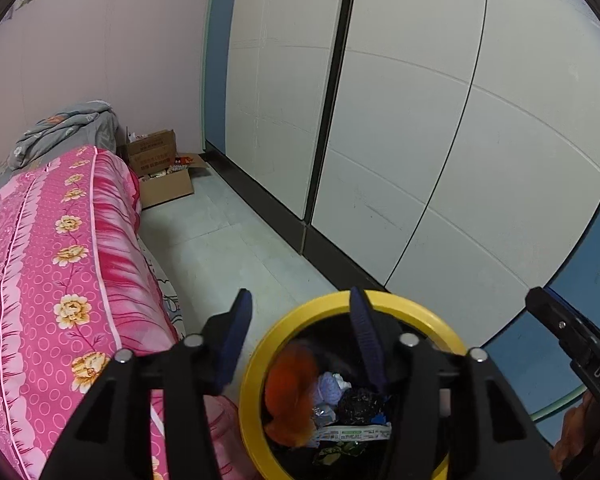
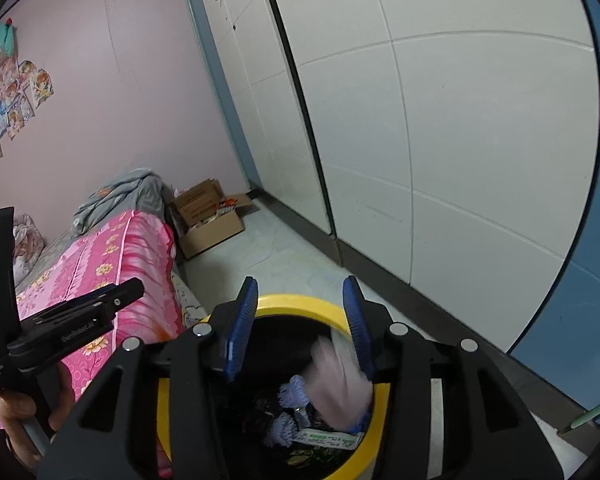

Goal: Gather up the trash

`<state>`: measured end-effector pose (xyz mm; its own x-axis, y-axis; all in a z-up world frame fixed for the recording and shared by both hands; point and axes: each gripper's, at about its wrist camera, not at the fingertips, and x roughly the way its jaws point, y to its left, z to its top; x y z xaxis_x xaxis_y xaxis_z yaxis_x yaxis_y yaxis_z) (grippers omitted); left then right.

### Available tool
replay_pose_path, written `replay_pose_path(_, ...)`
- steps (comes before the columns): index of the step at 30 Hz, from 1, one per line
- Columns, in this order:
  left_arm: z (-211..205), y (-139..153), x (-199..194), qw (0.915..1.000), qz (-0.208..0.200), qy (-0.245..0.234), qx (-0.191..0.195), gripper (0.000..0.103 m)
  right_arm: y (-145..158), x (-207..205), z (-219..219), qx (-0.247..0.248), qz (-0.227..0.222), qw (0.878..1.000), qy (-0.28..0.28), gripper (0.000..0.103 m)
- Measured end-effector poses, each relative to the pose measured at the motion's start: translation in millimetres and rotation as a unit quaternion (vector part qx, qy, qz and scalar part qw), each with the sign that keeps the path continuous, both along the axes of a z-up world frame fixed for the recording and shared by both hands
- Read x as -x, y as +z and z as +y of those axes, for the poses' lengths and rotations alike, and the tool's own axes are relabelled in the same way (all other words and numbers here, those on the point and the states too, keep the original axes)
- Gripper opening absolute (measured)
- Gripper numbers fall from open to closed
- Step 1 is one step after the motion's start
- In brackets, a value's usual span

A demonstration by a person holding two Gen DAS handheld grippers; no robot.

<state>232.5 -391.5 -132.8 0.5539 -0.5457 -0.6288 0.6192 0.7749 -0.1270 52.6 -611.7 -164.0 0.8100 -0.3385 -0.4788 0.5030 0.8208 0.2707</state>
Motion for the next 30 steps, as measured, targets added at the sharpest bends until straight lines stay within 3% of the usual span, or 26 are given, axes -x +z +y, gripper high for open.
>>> replay_pose_path(18, 69.8, 57.3, 20.4, 0.9964, -0.034, 0.060, 0.049, 0.049, 52.7, 18.5, 34.8, 0.017, -0.038, 0.999, 0.025, 0.042)
replay_pose_path(30, 168.4, 105.8, 47.5, 0.9824, -0.089, 0.148, 0.072, 0.049, 90.7, 16.4, 107.8, 0.043, -0.061, 0.991, 0.107, 0.042)
